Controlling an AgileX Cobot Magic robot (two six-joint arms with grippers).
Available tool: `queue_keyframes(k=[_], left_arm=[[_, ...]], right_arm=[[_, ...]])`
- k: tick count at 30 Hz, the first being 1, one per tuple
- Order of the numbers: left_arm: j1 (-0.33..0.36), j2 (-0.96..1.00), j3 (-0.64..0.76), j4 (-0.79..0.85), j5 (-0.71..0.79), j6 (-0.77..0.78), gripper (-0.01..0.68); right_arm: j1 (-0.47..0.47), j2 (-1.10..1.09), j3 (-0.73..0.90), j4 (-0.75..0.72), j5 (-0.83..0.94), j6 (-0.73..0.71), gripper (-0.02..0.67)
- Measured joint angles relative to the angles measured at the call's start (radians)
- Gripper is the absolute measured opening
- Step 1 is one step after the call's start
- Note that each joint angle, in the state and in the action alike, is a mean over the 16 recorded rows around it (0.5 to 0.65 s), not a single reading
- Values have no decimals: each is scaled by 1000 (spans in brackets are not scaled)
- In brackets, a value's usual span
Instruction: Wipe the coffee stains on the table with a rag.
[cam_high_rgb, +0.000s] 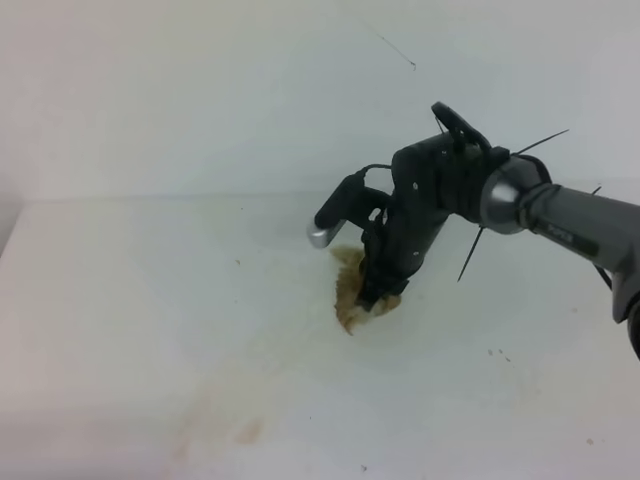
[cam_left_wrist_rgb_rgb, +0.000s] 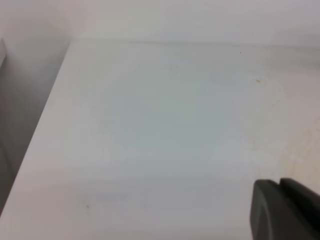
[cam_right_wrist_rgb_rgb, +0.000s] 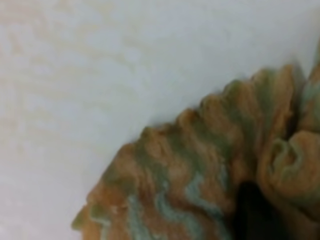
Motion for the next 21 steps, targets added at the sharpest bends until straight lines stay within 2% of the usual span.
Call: queue_keyframes(k=[13, 21], left_arm=[[0, 0, 0, 0, 0, 0, -2], [0, 0, 0, 0, 0, 0, -2]], right_arm=[[-88, -224, 33, -2, 136, 35, 177], [-184, -377, 212, 93, 137, 41, 177]])
